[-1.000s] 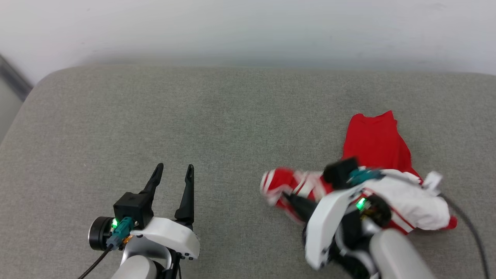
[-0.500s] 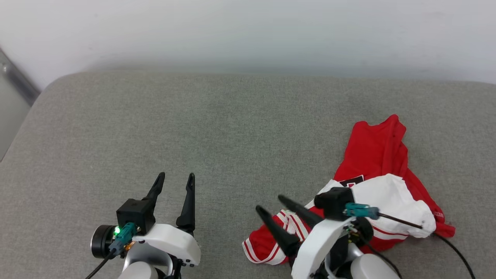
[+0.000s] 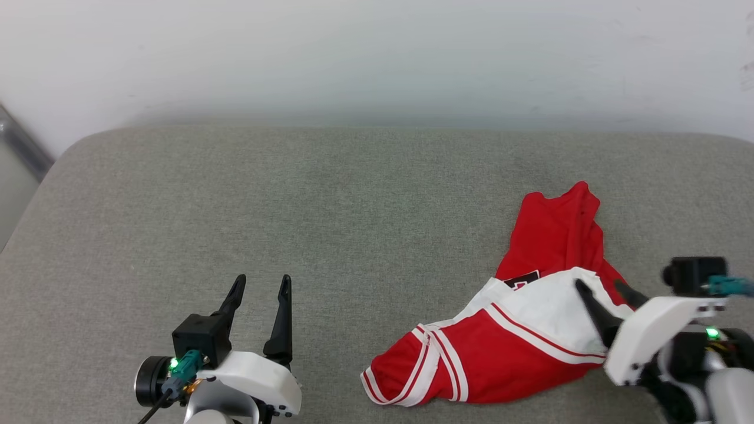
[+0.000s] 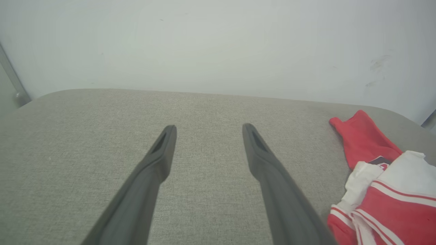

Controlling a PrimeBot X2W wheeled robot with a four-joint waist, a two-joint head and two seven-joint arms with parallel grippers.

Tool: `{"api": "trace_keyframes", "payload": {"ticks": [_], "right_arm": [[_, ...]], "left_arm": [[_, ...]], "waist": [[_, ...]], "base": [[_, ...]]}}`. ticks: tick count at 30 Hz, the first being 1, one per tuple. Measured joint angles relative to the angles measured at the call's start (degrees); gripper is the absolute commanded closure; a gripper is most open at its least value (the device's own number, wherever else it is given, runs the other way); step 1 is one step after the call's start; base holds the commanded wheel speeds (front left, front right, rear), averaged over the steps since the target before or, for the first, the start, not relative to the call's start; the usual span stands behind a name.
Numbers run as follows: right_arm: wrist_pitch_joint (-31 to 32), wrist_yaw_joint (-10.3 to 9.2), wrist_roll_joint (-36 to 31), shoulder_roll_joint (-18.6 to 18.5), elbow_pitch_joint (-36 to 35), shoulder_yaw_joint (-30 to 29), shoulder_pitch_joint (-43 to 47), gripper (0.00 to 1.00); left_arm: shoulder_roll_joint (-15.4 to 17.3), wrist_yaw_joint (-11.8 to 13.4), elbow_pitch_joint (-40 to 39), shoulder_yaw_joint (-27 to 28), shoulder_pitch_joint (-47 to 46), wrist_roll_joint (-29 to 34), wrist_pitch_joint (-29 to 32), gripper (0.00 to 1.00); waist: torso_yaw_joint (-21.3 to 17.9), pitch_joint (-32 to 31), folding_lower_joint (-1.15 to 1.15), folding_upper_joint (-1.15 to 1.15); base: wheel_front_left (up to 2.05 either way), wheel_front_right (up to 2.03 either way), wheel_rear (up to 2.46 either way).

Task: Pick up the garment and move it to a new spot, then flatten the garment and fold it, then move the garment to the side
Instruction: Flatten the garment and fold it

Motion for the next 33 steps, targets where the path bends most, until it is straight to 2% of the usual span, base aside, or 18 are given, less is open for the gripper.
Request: {"api": "trace_keyframes", "payload": {"ticks": [6,10,12,13,14,15,20,22,28,33], "right_arm": [[15.8,0.0,-1.2,-3.0,-1.1,-5.6,0.2,0.0],[22.2,-0.01,-1.6,-2.7,-1.6,-5.6,0.2,0.0],[23.4,0.0,-1.6,-2.3,-2.1,-5.2,0.1,0.0],[24.2,0.0,-1.5,-2.2,-2.2,-5.1,0.1,0.45],[24.4,0.0,-1.5,-2.1,-2.5,-4.9,0.1,0.84],[24.4,0.0,-1.5,-2.0,-3.1,-4.7,0.0,1.0],[23.9,0.0,-1.5,-1.9,-7.2,-4.7,0.0,1.0],[22.2,0.0,-1.8,-1.8,-9.4,-6.7,0.0,1.0],[18.1,0.0,-3.6,2.4,-10.5,-19.1,4.9,1.0],[14.8,0.0,-4.1,5.3,-4.0,-28.5,9.6,1.0]], "left_arm": [[0.0,0.1,-0.2,-0.3,-0.1,0.0,0.0,0.0],[-0.1,0.1,-0.1,-0.4,-0.5,0.0,-0.1,0.0],[-0.1,0.1,-0.2,-0.4,-1.0,0.0,-0.1,0.0],[-0.1,0.1,-0.2,-0.3,-1.0,0.0,-0.2,0.0],[-0.1,0.1,-0.1,-0.3,-1.0,0.0,-0.3,0.0],[0.0,0.1,-0.1,-0.2,-1.0,0.0,-0.3,0.0],[0.1,0.2,0.1,0.1,-1.0,-0.1,-0.6,0.0],[0.1,0.2,0.2,0.1,-1.0,-0.1,-0.6,0.0],[0.0,0.2,0.3,-0.4,-1.1,-0.2,-0.7,0.0],[-0.1,0.1,0.4,-0.9,-1.2,-0.2,-0.7,0.0]], "waist": [[-0.5,0.5,0.0,0.0],[-0.5,1.2,0.0,0.0],[-0.5,1.6,0.0,0.0],[-0.5,1.9,0.0,0.0],[-0.6,2.0,0.0,0.0],[-0.6,2.2,0.0,0.0],[-1.4,2.5,0.0,0.0],[-1.7,2.4,0.0,0.0],[-1.9,1.8,0.0,0.0],[-1.3,1.8,0.0,0.0]], "base": [[0.0,0.0,0.0],[0.0,0.0,0.0],[0.0,0.0,0.0],[0.0,0.0,0.0],[0.0,0.0,0.0],[0.0,0.0,0.0],[0.0,0.0,0.0],[0.0,0.0,0.0],[0.0,0.0,0.0],[0.0,0.0,0.0]]}}
